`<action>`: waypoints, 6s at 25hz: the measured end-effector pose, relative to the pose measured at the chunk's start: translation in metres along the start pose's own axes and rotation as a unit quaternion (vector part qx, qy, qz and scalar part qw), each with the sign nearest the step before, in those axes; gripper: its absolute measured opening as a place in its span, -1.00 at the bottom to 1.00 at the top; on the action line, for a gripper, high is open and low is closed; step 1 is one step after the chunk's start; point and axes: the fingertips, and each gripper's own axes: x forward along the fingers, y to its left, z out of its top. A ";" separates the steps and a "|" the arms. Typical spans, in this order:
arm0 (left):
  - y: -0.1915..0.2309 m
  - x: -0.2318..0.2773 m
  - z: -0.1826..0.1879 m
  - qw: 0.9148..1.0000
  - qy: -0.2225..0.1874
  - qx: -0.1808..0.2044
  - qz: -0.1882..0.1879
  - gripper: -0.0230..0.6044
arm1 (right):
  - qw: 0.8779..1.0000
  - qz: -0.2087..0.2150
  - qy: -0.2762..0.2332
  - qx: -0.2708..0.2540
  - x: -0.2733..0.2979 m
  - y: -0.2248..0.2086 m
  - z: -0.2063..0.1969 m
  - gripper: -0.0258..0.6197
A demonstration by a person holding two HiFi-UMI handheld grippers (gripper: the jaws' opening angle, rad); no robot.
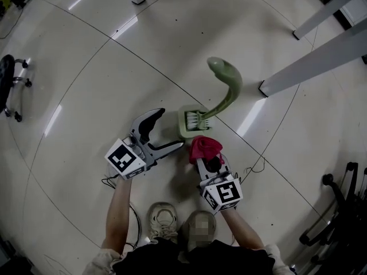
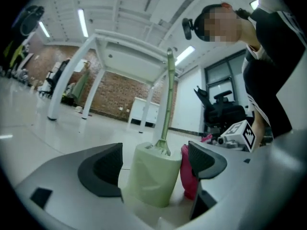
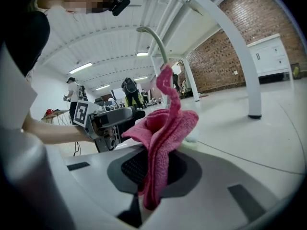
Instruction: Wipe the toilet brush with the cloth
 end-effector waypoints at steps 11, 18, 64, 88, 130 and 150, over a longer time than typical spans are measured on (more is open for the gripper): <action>-0.008 0.044 -0.015 0.990 0.075 0.057 -0.106 0.36 | 1.000 -0.018 0.003 -0.015 0.007 -0.017 0.008 -0.82; -0.012 0.024 -0.011 0.994 0.057 0.030 -0.086 0.36 | 0.998 -0.030 0.002 -0.060 0.021 -0.047 0.022 -0.82; -0.045 0.028 -0.022 0.993 0.058 -0.018 -0.106 0.36 | 0.995 0.022 0.005 -0.094 0.019 -0.023 0.025 -0.82; -0.017 -0.019 0.002 0.998 0.005 -0.036 -0.055 0.36 | 0.988 0.119 -0.004 -0.099 0.072 0.042 0.022 -0.82; -0.045 0.055 0.331 0.967 -0.036 0.108 -0.228 -0.54 | 0.977 0.124 -0.167 -0.048 -0.058 0.003 0.296 -0.82; -0.234 -0.065 1.021 0.968 -0.097 0.086 -0.213 -0.54 | 0.902 0.195 -0.386 0.000 -0.362 0.283 1.021 -0.82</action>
